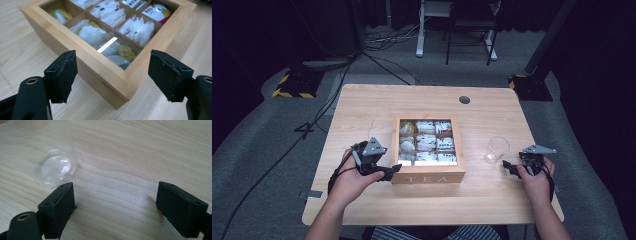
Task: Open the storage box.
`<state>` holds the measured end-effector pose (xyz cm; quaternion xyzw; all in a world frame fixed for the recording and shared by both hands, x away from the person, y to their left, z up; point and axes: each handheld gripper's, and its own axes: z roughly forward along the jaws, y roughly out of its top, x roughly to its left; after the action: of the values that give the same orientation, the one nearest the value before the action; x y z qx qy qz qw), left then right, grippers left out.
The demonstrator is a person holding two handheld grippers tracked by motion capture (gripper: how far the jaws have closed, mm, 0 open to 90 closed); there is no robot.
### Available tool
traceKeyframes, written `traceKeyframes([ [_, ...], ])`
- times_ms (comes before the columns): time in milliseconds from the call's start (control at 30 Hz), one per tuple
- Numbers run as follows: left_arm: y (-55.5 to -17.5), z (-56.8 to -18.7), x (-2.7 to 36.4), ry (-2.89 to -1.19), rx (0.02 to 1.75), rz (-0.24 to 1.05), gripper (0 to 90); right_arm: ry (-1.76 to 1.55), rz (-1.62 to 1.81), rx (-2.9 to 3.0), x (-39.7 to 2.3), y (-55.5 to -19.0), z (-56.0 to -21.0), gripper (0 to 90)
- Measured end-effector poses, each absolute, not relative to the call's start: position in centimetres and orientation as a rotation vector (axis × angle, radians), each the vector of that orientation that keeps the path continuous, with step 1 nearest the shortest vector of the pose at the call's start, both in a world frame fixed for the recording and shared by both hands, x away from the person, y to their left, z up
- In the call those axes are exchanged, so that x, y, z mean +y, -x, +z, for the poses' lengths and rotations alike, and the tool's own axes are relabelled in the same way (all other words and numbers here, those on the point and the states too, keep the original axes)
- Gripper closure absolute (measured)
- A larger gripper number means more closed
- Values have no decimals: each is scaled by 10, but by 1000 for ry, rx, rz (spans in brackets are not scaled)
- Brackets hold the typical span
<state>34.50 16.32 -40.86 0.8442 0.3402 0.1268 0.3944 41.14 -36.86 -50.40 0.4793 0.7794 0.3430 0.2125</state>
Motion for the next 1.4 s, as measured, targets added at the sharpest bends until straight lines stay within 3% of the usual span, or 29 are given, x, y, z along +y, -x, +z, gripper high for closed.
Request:
traceKeyframes([
  [633,-346,-427,149,-2275,899,309,179,-1331,953,2164,-369,-411,-504,158],
  [1400,-347,-431,147,-2331,918,296,252,-1331,952,2164,-369,-411,-504,158],
])
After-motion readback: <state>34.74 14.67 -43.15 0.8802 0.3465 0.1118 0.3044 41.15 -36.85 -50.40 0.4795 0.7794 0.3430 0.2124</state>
